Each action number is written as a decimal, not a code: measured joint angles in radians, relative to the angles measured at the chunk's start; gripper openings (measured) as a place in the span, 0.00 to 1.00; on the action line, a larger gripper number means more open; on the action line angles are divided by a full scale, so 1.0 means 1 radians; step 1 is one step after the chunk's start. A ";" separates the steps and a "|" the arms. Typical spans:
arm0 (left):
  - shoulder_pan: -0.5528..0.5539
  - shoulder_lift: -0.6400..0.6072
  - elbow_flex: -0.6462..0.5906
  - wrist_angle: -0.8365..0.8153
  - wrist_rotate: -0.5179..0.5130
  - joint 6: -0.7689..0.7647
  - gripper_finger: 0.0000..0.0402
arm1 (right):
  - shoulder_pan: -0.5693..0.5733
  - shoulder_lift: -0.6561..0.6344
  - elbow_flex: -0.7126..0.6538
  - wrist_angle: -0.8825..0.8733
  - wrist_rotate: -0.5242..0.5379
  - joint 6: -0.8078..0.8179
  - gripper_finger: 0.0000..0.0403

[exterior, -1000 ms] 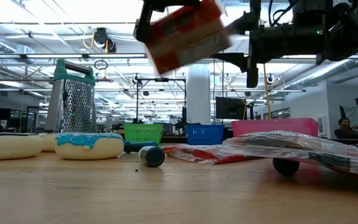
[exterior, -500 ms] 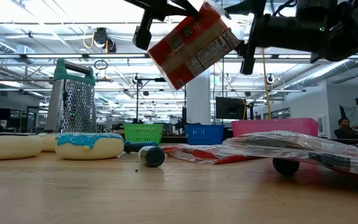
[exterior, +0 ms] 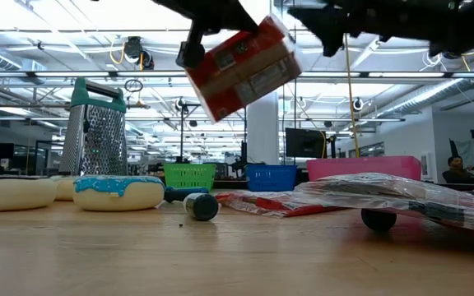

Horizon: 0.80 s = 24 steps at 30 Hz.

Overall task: Pick & Place Food Item
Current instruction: Put the middle red popcorn bag into the pink bin

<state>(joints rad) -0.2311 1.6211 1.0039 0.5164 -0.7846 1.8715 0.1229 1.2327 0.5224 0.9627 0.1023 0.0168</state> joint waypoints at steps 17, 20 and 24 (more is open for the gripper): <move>0.042 0.000 0.000 -0.044 0.043 -0.006 0.00 | 0.230 -0.025 0.212 -0.563 0.624 -0.501 0.52; 0.047 0.000 0.000 -0.028 0.050 0.001 0.00 | 0.241 0.014 0.212 -0.598 0.705 -0.483 0.52; 0.047 0.000 0.000 0.056 0.065 -0.061 0.00 | 0.238 0.050 0.211 -0.665 0.838 -0.327 0.52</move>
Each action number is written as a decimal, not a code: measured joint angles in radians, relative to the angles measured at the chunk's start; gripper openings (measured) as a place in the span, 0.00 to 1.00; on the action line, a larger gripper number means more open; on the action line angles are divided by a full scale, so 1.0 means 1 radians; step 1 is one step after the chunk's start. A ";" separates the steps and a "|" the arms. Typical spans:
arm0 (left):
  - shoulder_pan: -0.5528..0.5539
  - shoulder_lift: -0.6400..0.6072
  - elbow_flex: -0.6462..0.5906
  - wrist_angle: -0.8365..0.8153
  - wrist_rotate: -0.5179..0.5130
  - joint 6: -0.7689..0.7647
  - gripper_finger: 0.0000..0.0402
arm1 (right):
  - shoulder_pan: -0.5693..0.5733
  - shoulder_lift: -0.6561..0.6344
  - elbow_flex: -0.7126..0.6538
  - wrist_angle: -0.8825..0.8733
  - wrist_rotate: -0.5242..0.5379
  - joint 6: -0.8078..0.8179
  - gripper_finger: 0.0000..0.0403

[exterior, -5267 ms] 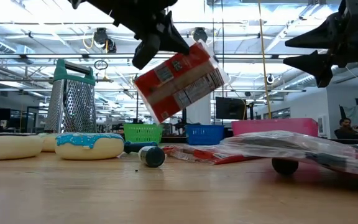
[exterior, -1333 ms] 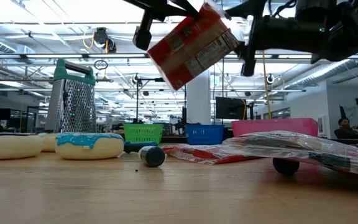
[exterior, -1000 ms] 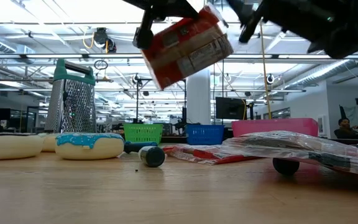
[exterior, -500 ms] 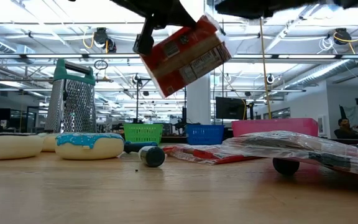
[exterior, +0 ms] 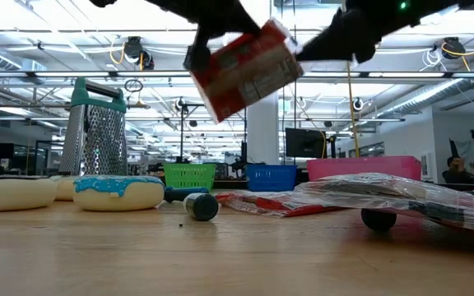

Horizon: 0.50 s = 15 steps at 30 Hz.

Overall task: Pick & Place Food Item
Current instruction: Put the middle red popcorn bag into the pink bin

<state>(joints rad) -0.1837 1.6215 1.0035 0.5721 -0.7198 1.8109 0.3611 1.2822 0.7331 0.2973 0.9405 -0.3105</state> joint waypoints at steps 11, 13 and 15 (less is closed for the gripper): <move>0.043 -0.139 0.000 0.073 0.298 -0.516 0.00 | -0.017 0.009 -0.142 0.165 -0.006 0.312 0.52; 0.057 -0.158 0.000 0.074 0.373 -0.608 0.00 | -0.035 0.008 -0.190 0.323 -0.042 0.327 0.52; 0.069 -0.164 0.000 0.074 0.421 -0.666 0.00 | -0.060 0.009 -0.240 0.492 -0.118 0.329 0.52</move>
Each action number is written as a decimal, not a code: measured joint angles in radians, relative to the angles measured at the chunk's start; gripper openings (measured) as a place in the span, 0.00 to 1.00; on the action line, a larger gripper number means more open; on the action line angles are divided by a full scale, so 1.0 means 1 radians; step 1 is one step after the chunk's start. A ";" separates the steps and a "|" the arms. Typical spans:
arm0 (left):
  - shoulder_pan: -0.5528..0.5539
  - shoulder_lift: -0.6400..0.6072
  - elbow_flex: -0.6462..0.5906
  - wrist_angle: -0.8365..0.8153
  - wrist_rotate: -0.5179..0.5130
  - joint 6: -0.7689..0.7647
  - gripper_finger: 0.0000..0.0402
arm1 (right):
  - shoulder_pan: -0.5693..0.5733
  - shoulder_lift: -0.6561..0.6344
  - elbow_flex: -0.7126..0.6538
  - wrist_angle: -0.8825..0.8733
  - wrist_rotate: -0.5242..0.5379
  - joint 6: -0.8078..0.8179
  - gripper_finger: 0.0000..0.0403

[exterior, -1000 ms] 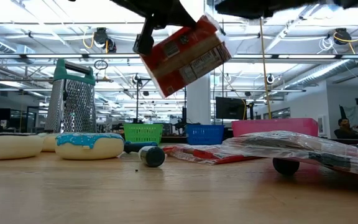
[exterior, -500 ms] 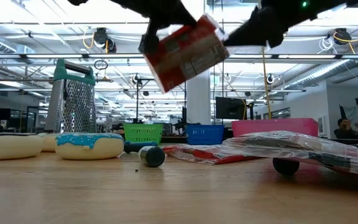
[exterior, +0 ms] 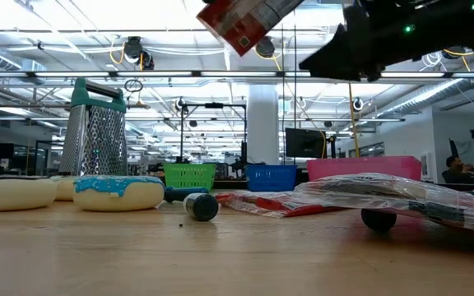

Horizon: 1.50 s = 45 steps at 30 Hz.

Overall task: Pick & Place Food Item
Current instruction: Put the middle red popcorn bag into the pink bin

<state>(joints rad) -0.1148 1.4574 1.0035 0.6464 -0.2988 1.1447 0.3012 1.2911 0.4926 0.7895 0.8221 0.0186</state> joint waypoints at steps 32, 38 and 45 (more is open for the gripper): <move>0.012 0.005 0.000 0.009 0.029 -0.138 0.00 | -0.115 0.247 0.114 0.572 -0.435 -0.269 0.25; 0.012 0.005 0.000 0.003 0.034 -0.213 0.00 | -0.089 0.233 0.114 0.562 -0.431 -0.311 0.04; -0.011 -0.018 0.000 0.014 -0.143 -0.383 0.07 | -0.049 0.077 0.075 0.370 -0.431 -0.309 0.02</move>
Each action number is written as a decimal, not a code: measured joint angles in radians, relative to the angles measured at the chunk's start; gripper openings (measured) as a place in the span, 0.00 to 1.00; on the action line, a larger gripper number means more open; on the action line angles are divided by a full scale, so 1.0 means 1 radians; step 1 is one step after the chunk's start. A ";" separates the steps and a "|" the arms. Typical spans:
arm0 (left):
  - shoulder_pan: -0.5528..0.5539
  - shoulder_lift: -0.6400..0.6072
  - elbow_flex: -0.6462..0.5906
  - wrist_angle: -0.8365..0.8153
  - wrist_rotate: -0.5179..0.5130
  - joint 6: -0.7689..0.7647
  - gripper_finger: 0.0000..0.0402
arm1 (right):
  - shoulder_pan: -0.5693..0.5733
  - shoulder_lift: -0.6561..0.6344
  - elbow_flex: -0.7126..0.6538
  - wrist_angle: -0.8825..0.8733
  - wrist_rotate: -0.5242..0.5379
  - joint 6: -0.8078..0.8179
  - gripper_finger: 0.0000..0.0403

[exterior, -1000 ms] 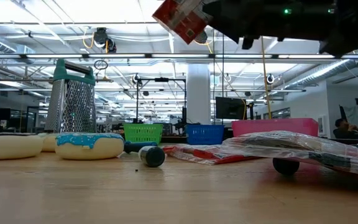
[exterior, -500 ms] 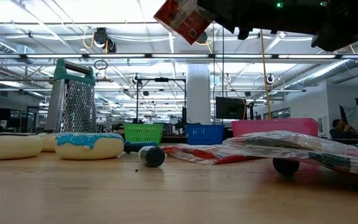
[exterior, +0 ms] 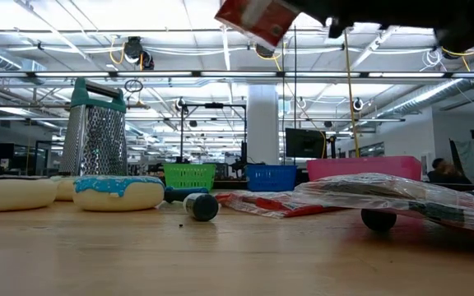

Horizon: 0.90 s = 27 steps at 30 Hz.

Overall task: Pick & Place Food Item
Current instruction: Put the middle red popcorn bag into the pink bin

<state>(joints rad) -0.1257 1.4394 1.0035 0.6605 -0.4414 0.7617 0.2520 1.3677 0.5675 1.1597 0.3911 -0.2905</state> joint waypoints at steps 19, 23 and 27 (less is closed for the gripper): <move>0.097 -0.049 0.001 -0.131 0.722 -0.694 0.55 | 0.078 -0.398 -0.018 -0.508 -0.708 0.306 0.02; 0.124 -0.049 0.001 -0.104 0.907 -0.814 0.56 | 0.077 -0.388 -0.018 -0.509 -0.733 0.278 0.02; 0.124 -0.050 0.001 -0.135 0.991 -0.835 0.54 | 0.077 -0.390 -0.018 -0.481 -0.737 0.248 0.03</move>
<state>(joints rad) -0.0015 1.3897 1.0042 0.5258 0.5493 -0.0736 0.3286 0.9775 0.5491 0.6784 -0.3455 -0.0423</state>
